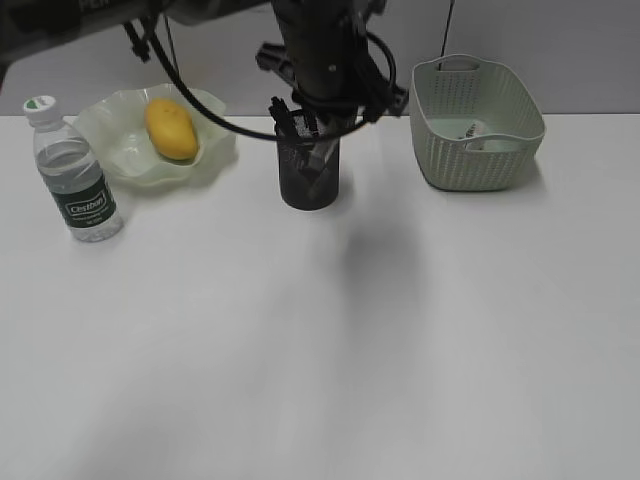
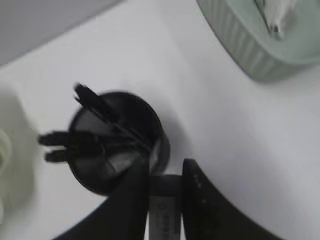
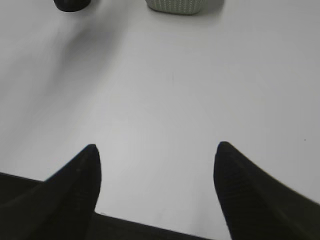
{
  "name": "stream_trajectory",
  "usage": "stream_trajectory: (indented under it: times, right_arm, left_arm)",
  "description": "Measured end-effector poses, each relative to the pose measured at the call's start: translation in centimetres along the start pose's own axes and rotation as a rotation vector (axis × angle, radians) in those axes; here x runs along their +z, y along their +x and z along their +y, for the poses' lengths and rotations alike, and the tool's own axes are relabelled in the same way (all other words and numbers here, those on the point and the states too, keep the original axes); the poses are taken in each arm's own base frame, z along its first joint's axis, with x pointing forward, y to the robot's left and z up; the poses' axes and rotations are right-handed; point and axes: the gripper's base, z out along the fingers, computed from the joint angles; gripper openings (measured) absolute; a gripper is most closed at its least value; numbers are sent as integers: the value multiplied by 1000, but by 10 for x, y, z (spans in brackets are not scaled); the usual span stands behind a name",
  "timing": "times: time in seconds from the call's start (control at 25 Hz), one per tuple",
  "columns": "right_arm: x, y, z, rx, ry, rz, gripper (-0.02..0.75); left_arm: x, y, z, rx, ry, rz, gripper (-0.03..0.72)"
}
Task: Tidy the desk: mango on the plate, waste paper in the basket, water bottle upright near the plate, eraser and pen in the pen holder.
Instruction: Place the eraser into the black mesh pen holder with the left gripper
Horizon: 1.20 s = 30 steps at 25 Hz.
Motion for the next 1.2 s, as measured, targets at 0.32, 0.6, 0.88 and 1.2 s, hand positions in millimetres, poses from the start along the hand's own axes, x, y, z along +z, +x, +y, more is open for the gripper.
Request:
stream_trajectory:
  times: [0.32,0.6,0.88,1.2]
  right_arm:
    - [0,0,0,0,0,-2,552]
    - [0,0,0,1,0,-2,552]
    - [0,0,0,1,0,-1,552]
    - [0,0,0,1,0,-1,552]
  left_arm:
    - [0,-28,37,-51,-14,-207,148]
    - [41,-21,44,-45,-32,-194,148]
    - [66,-11,47,-43,-43,-151,164]
    - [66,-8,47,-47,-48,-115,407]
